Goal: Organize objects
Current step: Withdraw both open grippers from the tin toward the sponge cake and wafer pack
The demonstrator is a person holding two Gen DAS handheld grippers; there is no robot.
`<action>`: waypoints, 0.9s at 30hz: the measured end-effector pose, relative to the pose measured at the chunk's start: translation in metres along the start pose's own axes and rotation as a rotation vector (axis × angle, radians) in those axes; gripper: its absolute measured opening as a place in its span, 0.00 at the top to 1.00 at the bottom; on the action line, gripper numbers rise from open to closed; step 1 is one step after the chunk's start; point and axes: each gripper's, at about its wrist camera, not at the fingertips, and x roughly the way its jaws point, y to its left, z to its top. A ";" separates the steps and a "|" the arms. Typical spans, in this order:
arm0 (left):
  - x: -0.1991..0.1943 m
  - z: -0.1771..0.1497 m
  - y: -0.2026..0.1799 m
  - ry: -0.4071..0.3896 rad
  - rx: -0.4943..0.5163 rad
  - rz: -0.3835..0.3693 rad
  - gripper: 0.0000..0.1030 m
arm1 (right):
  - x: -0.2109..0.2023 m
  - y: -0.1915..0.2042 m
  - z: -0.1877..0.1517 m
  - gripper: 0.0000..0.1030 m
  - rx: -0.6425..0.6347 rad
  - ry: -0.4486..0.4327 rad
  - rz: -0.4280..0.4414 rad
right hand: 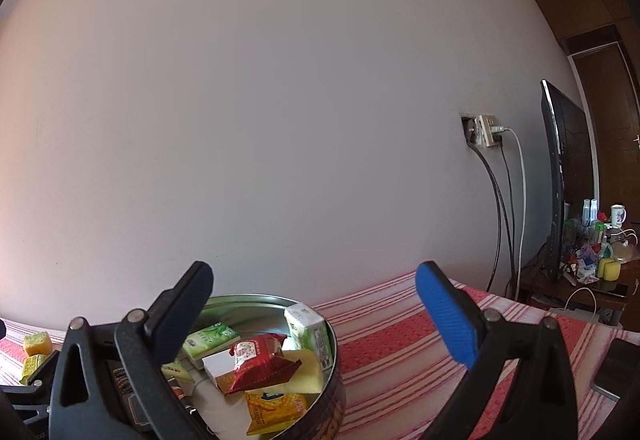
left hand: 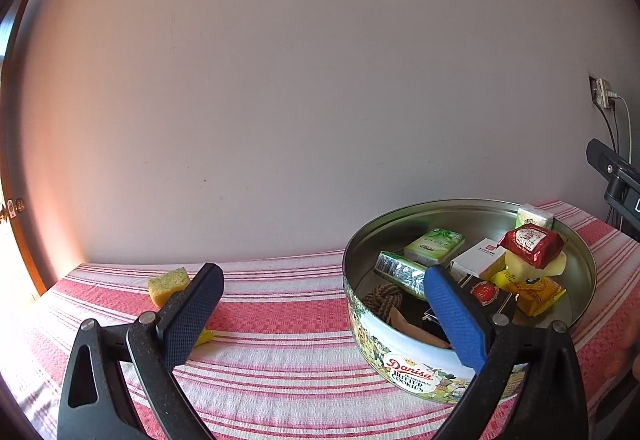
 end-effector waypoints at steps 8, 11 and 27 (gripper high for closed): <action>-0.007 -0.002 0.009 0.017 -0.036 -0.032 0.02 | -0.006 -0.014 -0.003 0.00 0.091 0.077 -0.049; -0.011 -0.005 0.011 0.021 -0.035 -0.044 0.02 | -0.018 -0.013 -0.004 0.00 0.096 0.069 -0.065; -0.029 -0.014 0.046 0.030 -0.043 -0.069 0.02 | -0.065 0.039 -0.013 0.00 0.062 0.084 0.002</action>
